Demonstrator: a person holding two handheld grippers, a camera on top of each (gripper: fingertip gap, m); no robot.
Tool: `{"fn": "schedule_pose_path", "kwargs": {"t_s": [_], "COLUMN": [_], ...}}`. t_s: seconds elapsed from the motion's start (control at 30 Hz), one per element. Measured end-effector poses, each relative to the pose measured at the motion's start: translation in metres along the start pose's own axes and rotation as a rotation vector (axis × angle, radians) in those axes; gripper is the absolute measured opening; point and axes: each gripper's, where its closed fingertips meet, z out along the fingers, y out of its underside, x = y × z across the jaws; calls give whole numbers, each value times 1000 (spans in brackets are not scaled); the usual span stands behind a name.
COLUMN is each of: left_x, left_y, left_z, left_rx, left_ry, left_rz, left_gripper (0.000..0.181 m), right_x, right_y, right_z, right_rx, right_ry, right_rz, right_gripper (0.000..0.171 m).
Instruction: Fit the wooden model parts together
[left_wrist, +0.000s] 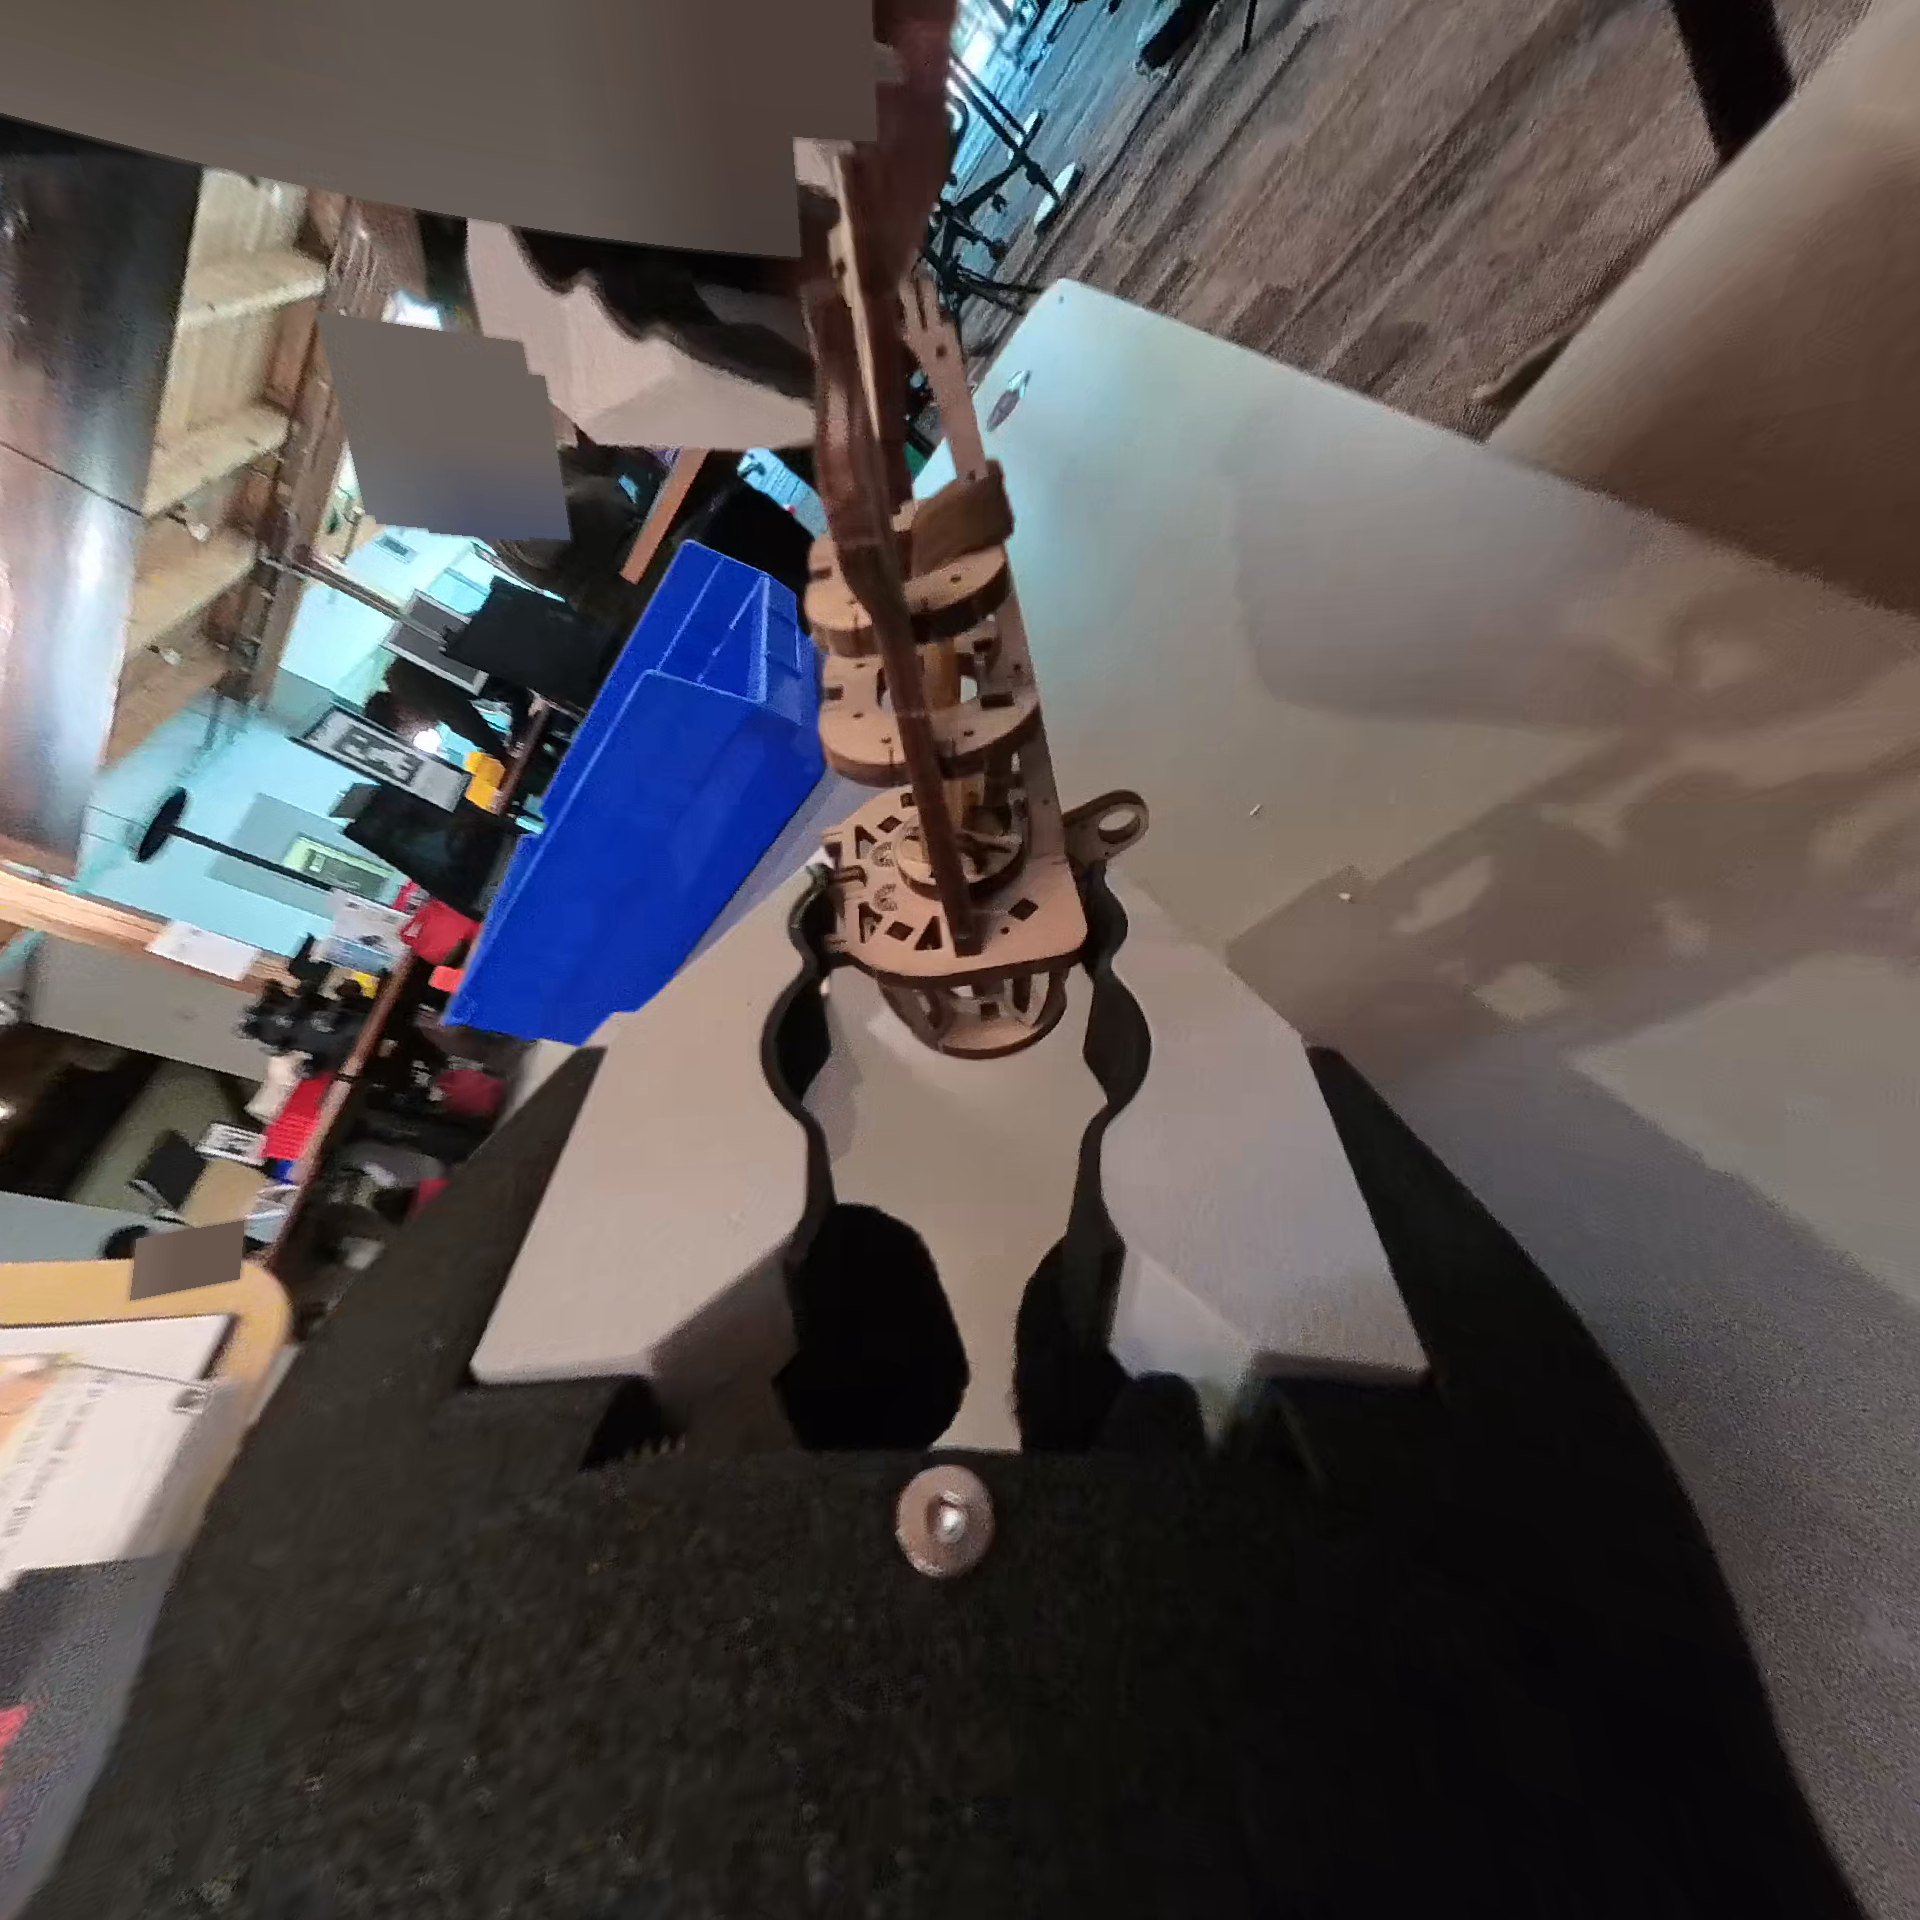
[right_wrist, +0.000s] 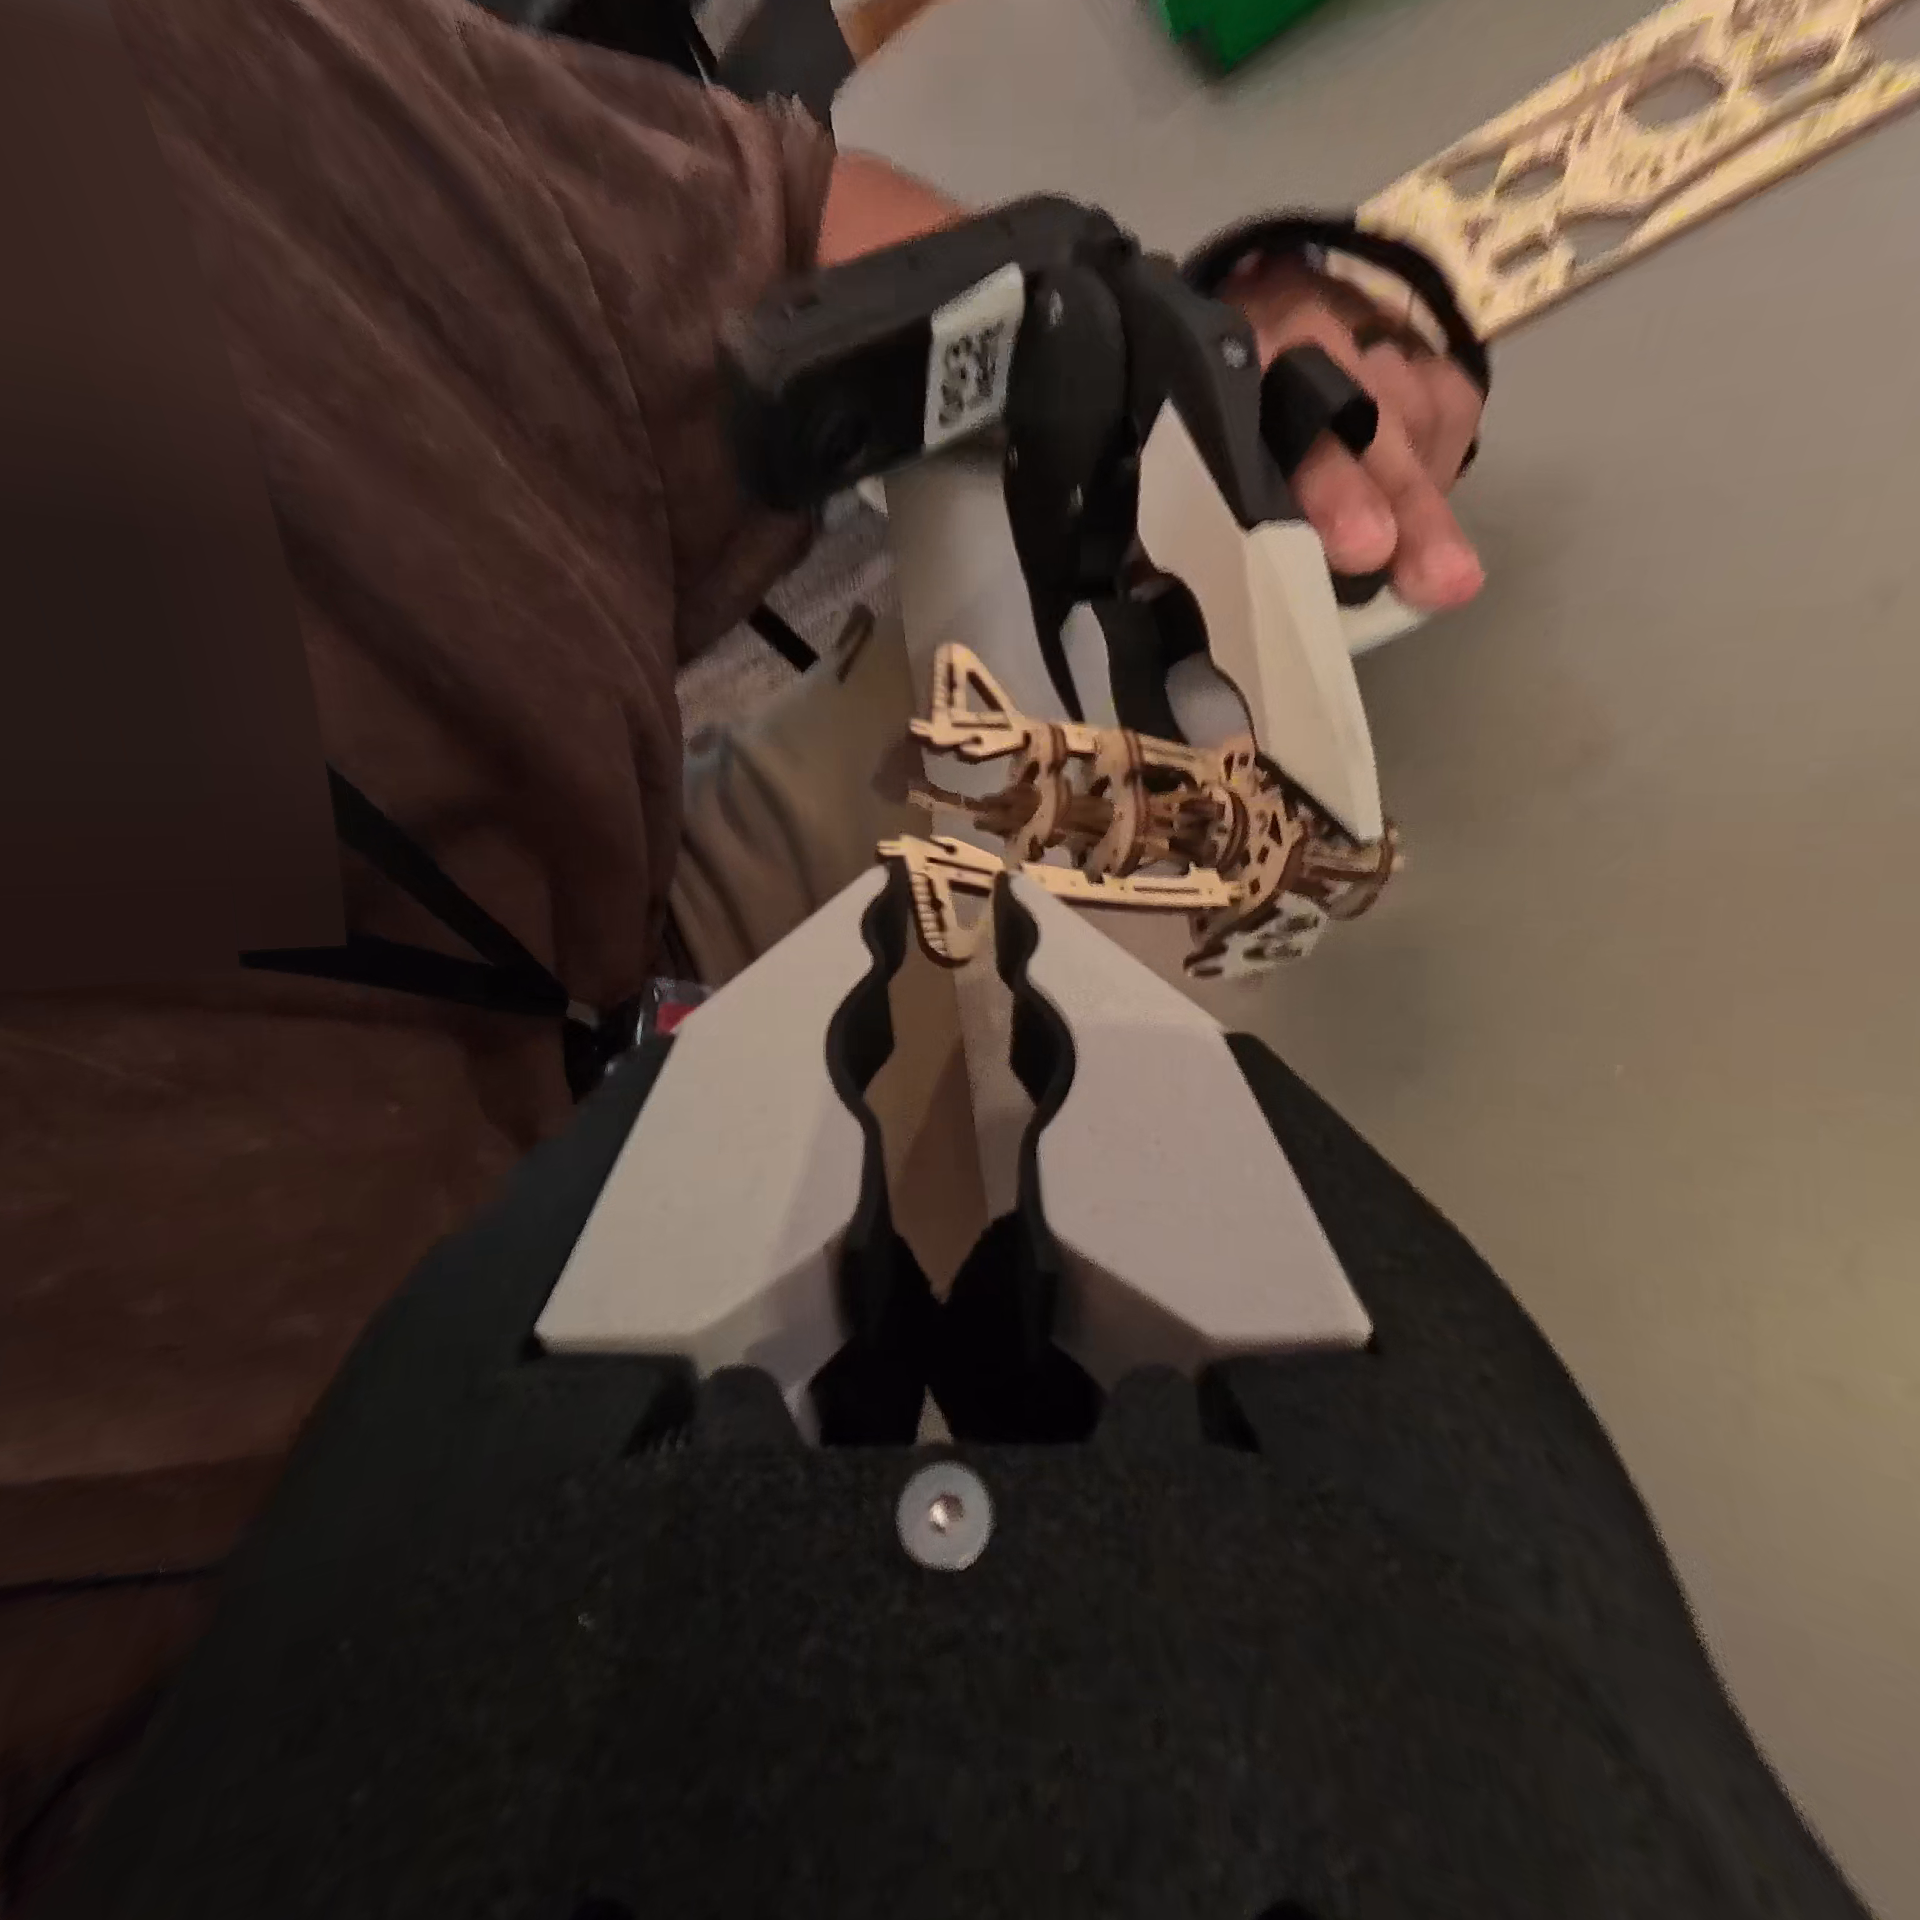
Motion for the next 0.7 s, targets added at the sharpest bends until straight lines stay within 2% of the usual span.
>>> {"fn": "schedule_pose_path", "kwargs": {"t_s": [0.03,0.1,0.23,0.47,0.7], "left_x": [-2,-6,-7,-18,-35], "left_y": [-1,-3,-3,-3,-1], "left_z": [-1,-3,-4,-10,-18], "left_rx": [11,45,69,139,215], "left_ry": [7,28,74,162,182], "left_rz": [-46,-152,-272,-528,-698], "left_gripper": [44,44,44,45,44], "right_x": [-2,-2,8,28,43], "right_y": [-7,-20,-32,-62,-90], "right_z": [-3,-9,-14,-26,-32], "right_rx": [49,146,247,485,592], "right_ry": [-18,-41,-64,-37,9], "right_rz": [-10,-10,27,28,22], "right_gripper": [8,7,16,17,17]}}
